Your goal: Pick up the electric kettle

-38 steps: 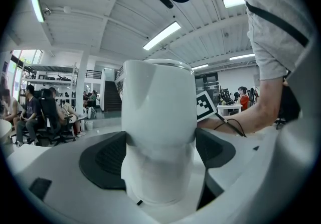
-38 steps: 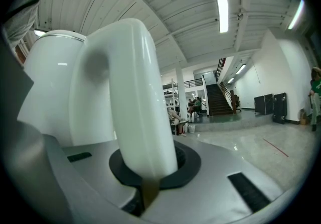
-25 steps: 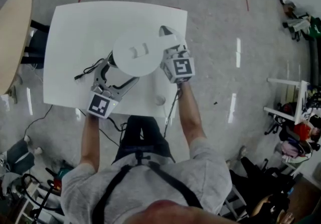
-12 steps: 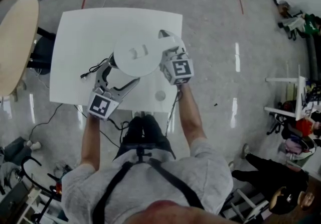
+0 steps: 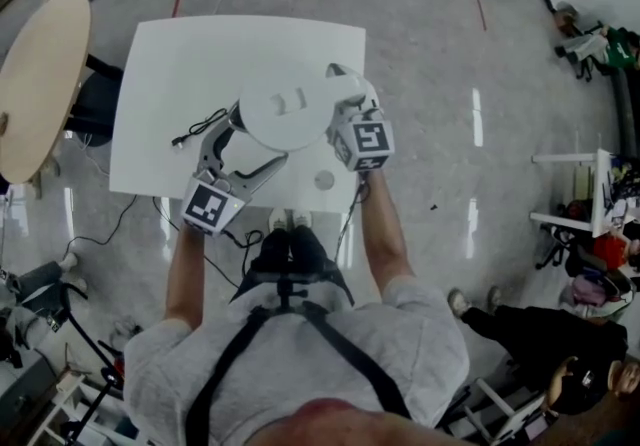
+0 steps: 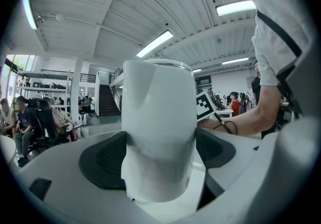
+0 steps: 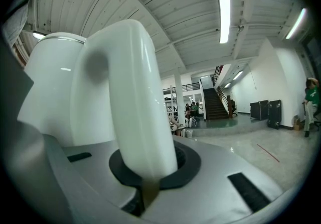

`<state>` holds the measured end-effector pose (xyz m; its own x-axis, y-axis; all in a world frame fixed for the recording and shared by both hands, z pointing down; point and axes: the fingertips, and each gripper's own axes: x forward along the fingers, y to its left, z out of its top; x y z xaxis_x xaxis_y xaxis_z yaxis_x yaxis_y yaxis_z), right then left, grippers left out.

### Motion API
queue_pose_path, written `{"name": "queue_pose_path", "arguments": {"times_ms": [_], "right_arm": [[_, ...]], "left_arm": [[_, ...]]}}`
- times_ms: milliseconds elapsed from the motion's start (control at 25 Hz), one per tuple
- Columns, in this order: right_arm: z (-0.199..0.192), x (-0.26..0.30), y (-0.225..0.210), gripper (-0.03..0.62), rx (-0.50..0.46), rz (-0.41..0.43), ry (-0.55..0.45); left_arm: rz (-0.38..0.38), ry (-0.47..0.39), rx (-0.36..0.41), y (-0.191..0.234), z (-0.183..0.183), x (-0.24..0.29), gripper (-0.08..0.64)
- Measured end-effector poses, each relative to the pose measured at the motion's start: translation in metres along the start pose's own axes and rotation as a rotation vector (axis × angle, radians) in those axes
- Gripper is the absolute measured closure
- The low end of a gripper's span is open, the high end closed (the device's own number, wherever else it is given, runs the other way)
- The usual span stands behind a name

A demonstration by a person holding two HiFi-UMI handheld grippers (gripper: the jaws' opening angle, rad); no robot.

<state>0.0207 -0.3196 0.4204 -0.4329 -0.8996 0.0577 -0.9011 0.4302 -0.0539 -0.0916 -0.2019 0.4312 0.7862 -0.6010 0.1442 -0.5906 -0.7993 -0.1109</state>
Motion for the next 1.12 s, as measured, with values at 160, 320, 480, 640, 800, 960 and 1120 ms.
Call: {"name": "queue_pose_path", "arguments": {"times_ms": [160,320,480,640,800,960,1120], "right_arm": [[0.010,-0.006,0.005,0.591,0.014,0.000,-0.019],[0.006,-0.014,0.002,0.591,0.005,-0.008,0.008],[0.013,-0.021,0.004,0.591,0.022,-0.018,0.010],[0.024,-0.027,0.007,0.591,0.008,-0.023,0.001],[0.037,-0.038,0.006,0.591,0.005,-0.031,-0.008],[0.040,-0.049,0.005,0.591,-0.011,-0.041,0.001],[0.050,-0.059,0.005,0.591,-0.018,-0.052,-0.009]], "left_arm": [[-0.003,-0.012,-0.005,-0.004,0.007,-0.004,0.124],[-0.016,-0.003,-0.001,-0.009,0.012,-0.007,0.124],[-0.024,-0.015,-0.010,-0.014,0.020,-0.010,0.124],[-0.029,-0.020,-0.002,-0.016,0.028,-0.015,0.124],[-0.036,-0.019,-0.004,-0.023,0.039,-0.017,0.124],[-0.043,-0.025,-0.003,-0.031,0.046,-0.021,0.124],[-0.049,-0.034,-0.005,-0.038,0.054,-0.024,0.124]]}}
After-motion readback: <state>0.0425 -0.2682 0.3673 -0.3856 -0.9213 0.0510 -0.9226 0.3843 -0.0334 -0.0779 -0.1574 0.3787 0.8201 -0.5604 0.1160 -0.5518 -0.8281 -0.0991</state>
